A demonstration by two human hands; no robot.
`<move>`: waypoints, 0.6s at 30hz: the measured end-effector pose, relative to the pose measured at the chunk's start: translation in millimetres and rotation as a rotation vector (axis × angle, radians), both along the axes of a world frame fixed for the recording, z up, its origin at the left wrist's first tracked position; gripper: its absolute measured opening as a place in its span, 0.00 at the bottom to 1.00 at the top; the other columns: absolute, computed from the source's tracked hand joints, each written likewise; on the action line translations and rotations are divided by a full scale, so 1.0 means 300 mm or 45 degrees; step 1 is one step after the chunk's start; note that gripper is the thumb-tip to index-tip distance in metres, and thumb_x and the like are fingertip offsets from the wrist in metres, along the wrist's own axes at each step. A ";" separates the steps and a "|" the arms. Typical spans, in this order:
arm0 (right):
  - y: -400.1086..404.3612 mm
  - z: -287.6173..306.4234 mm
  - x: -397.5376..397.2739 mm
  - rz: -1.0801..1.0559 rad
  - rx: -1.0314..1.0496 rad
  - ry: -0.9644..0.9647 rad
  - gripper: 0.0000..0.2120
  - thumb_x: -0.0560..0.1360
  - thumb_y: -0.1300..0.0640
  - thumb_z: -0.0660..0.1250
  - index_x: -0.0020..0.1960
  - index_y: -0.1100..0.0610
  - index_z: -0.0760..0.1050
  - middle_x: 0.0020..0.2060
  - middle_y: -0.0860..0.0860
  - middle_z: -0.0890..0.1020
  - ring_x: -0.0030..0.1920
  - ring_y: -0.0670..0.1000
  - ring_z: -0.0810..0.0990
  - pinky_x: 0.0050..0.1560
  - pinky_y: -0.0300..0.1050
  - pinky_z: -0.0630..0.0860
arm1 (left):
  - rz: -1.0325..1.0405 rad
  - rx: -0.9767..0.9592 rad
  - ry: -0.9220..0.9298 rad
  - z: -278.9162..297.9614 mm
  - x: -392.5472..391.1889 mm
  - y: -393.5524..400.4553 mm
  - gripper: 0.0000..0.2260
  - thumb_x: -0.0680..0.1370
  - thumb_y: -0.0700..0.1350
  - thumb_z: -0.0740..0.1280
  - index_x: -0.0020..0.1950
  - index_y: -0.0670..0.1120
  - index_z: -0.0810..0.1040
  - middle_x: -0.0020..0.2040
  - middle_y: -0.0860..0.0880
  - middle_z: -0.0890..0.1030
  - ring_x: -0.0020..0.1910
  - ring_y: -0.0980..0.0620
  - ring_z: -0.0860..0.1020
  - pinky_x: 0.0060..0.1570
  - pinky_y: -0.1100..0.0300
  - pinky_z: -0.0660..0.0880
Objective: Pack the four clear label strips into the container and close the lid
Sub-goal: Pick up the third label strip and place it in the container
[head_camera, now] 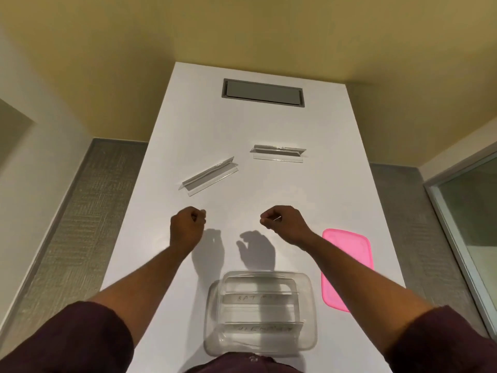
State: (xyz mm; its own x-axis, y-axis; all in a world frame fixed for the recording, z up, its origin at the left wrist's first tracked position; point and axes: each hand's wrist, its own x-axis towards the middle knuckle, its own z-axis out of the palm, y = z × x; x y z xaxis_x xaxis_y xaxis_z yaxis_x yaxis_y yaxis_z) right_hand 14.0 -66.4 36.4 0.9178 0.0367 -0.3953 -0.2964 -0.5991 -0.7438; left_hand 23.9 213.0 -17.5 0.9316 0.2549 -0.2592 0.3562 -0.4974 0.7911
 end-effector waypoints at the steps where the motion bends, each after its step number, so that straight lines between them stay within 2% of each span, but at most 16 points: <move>1: 0.005 -0.012 0.043 -0.034 0.046 0.058 0.04 0.74 0.55 0.75 0.47 0.54 0.84 0.42 0.47 0.87 0.41 0.44 0.84 0.45 0.41 0.78 | 0.071 -0.059 0.042 -0.009 0.039 0.021 0.09 0.77 0.48 0.68 0.40 0.46 0.82 0.34 0.50 0.85 0.39 0.48 0.84 0.49 0.50 0.81; 4: 0.017 -0.052 0.163 -0.116 0.155 0.212 0.07 0.75 0.57 0.73 0.49 0.60 0.83 0.47 0.55 0.87 0.43 0.49 0.84 0.45 0.45 0.79 | 0.238 -0.214 0.182 -0.039 0.137 0.071 0.08 0.77 0.49 0.67 0.43 0.46 0.81 0.37 0.49 0.85 0.44 0.46 0.85 0.53 0.45 0.81; 8: 0.047 -0.116 0.329 -0.146 0.186 0.302 0.12 0.74 0.56 0.73 0.50 0.66 0.81 0.41 0.53 0.82 0.43 0.50 0.83 0.43 0.46 0.77 | 0.286 -0.203 0.278 -0.074 0.255 0.115 0.15 0.76 0.58 0.65 0.47 0.46 0.81 0.45 0.47 0.85 0.48 0.43 0.83 0.55 0.45 0.80; 11: 0.091 -0.158 0.455 -0.098 0.214 0.333 0.13 0.74 0.53 0.74 0.50 0.63 0.81 0.41 0.51 0.80 0.43 0.50 0.81 0.42 0.44 0.78 | 0.391 -0.232 0.242 -0.098 0.342 0.145 0.15 0.76 0.57 0.65 0.50 0.47 0.80 0.46 0.47 0.85 0.46 0.45 0.84 0.53 0.48 0.81; 13: 0.126 -0.180 0.530 -0.092 0.242 0.334 0.16 0.74 0.50 0.75 0.56 0.58 0.80 0.46 0.52 0.81 0.47 0.51 0.81 0.43 0.42 0.78 | 0.454 -0.260 0.230 -0.107 0.390 0.157 0.14 0.76 0.57 0.66 0.50 0.47 0.79 0.45 0.48 0.86 0.44 0.46 0.84 0.52 0.48 0.81; 16: 0.179 -0.227 0.647 -0.089 0.211 0.288 0.26 0.73 0.45 0.75 0.66 0.56 0.75 0.52 0.51 0.80 0.51 0.51 0.80 0.52 0.46 0.79 | 0.533 -0.366 0.259 -0.133 0.456 0.162 0.14 0.78 0.54 0.65 0.52 0.43 0.78 0.43 0.45 0.85 0.35 0.47 0.82 0.46 0.51 0.82; 18: 0.210 -0.259 0.710 -0.104 0.184 0.240 0.23 0.72 0.41 0.74 0.61 0.52 0.77 0.47 0.47 0.79 0.47 0.49 0.78 0.53 0.47 0.77 | 0.584 -0.461 0.269 -0.153 0.489 0.163 0.12 0.79 0.52 0.65 0.48 0.43 0.77 0.40 0.44 0.83 0.29 0.48 0.78 0.43 0.52 0.82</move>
State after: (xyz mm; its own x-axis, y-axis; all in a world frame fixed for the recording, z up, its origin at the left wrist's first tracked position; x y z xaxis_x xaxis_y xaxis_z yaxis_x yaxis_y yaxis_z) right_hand 226.9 -3.4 -41.3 0.8304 0.0341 -0.5561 -0.4812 -0.4591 -0.7468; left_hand 170.6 262.0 -63.3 0.6669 0.4785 -0.5711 0.6375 0.0304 0.7699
